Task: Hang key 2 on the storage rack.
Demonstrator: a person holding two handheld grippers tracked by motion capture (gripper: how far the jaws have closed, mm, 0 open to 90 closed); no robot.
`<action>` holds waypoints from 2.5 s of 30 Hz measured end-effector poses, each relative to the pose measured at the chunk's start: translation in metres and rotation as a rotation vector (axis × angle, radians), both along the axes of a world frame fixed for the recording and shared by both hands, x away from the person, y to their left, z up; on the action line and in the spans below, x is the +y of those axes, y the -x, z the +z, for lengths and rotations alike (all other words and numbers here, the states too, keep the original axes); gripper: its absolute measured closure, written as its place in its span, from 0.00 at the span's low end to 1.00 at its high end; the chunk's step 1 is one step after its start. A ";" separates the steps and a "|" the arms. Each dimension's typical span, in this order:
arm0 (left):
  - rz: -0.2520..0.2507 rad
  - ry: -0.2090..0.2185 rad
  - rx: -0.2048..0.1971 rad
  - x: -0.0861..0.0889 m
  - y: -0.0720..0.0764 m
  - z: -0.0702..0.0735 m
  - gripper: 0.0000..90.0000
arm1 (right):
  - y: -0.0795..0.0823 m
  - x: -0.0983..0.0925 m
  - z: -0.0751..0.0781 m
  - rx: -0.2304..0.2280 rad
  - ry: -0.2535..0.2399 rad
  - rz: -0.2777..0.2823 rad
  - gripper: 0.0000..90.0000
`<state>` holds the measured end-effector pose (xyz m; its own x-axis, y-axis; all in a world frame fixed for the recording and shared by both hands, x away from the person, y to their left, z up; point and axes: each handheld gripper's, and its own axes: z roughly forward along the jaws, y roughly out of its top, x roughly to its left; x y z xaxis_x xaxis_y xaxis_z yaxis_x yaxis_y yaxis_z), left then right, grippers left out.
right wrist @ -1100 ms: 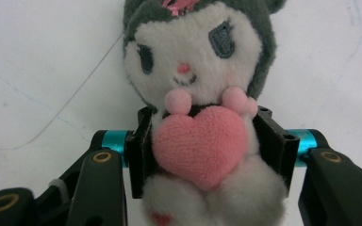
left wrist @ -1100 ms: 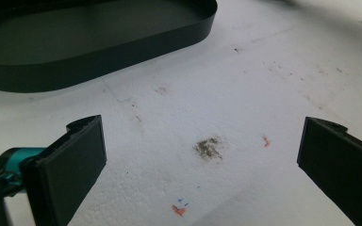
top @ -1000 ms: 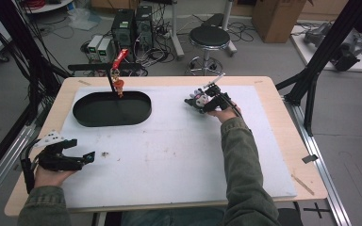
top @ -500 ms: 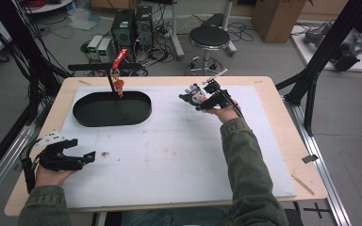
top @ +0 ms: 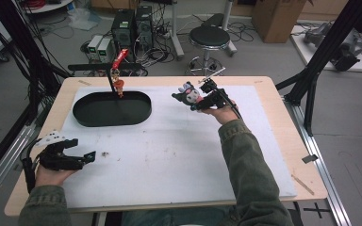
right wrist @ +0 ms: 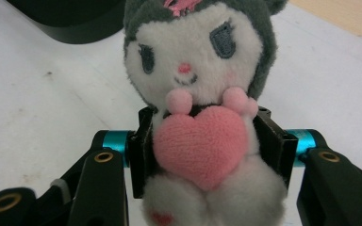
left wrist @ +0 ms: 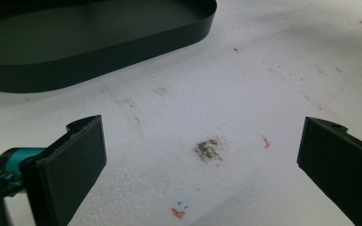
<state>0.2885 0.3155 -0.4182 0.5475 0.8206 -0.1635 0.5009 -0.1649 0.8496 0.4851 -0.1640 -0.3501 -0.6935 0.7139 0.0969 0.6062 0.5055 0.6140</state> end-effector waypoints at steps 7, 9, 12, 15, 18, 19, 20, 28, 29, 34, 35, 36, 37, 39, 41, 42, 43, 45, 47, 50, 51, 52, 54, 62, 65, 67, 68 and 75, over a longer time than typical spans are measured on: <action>0.002 -0.001 0.002 -0.001 -0.001 0.000 0.03 | 0.007 0.005 0.011 -0.009 -0.052 0.016 0.54; 0.000 -0.004 0.003 -0.001 -0.001 -0.001 0.03 | 0.008 0.005 0.013 -0.016 -0.076 0.019 0.54; -0.002 -0.005 0.004 -0.001 -0.001 -0.001 0.03 | 0.010 0.005 0.015 -0.017 -0.087 0.019 0.54; -0.002 -0.004 0.004 -0.001 -0.001 0.000 0.03 | 0.012 0.007 0.017 -0.015 -0.096 0.023 0.54; -0.003 -0.006 0.006 -0.001 -0.002 -0.001 0.03 | 0.013 0.011 0.021 -0.008 -0.108 0.027 0.54; -0.003 -0.006 0.006 -0.001 -0.002 -0.001 0.03 | 0.013 0.013 0.023 -0.009 -0.109 0.031 0.54; -0.003 -0.005 0.006 -0.001 -0.002 -0.001 0.03 | 0.014 0.015 0.026 -0.008 -0.113 0.034 0.54; 0.001 0.000 0.004 -0.001 -0.002 -0.001 0.03 | 0.015 0.034 0.050 -0.025 -0.136 0.071 0.54; -0.001 0.000 0.003 -0.001 -0.001 -0.001 0.03 | 0.014 0.036 0.052 -0.029 -0.141 0.077 0.54; 0.000 -0.003 0.006 -0.001 -0.002 -0.001 0.03 | 0.012 0.047 0.061 -0.031 -0.128 0.091 0.54; -0.002 -0.007 0.007 -0.001 -0.002 -0.001 0.03 | 0.013 0.050 0.064 -0.033 -0.122 0.097 0.54; -0.001 -0.004 0.007 -0.001 -0.003 -0.001 0.03 | 0.012 0.053 0.066 -0.037 -0.126 0.103 0.54; 0.001 -0.004 0.007 -0.001 -0.003 -0.001 0.03 | 0.012 0.056 0.068 -0.032 -0.129 0.114 0.54; 0.001 -0.003 0.006 -0.001 -0.003 -0.001 0.03 | 0.012 0.062 0.071 -0.031 -0.124 0.117 0.54; 0.001 0.003 0.004 -0.001 -0.003 -0.001 0.03 | 0.012 0.069 0.074 -0.037 -0.114 0.120 0.54; 0.000 0.004 0.003 -0.001 -0.002 -0.001 0.03 | 0.012 0.073 0.076 -0.034 -0.120 0.122 0.54; 0.000 0.005 0.003 -0.001 -0.002 -0.001 0.03 | 0.011 0.076 0.077 -0.037 -0.126 0.130 0.54; -0.001 0.003 0.002 0.000 -0.003 -0.001 0.03 | 0.012 0.083 0.080 -0.029 -0.134 0.138 0.54; 0.000 0.002 0.002 0.000 -0.003 -0.001 0.03 | 0.012 0.090 0.082 -0.036 -0.129 0.147 0.54; -0.001 0.003 0.004 0.000 -0.004 -0.001 0.03 | 0.012 0.101 0.088 -0.039 -0.117 0.164 0.54; -0.001 0.003 0.003 0.000 -0.003 -0.001 0.03 | 0.011 0.105 0.090 -0.045 -0.126 0.175 0.54; -0.001 0.003 0.002 0.000 -0.003 -0.001 0.03 | 0.011 0.108 0.092 -0.040 -0.132 0.175 0.54; -0.001 0.010 -0.002 0.000 -0.003 0.000 0.03 | 0.010 0.115 0.096 -0.045 -0.127 0.179 0.54; -0.002 0.020 -0.007 0.001 -0.004 0.000 0.03 | 0.003 0.134 0.104 -0.039 -0.126 0.181 0.54; 0.006 0.030 -0.011 0.002 -0.003 0.001 0.03 | -0.003 0.139 0.104 -0.032 -0.122 0.174 0.54; 0.007 0.032 -0.013 0.002 -0.003 0.001 0.03 | -0.006 0.142 0.105 -0.022 -0.130 0.171 0.54; 0.007 0.031 -0.013 0.002 -0.003 0.001 0.03 | -0.008 0.144 0.105 -0.018 -0.138 0.166 0.54; 0.006 0.029 -0.008 0.003 -0.003 0.001 0.03 | -0.013 0.152 0.105 -0.016 -0.098 0.144 0.54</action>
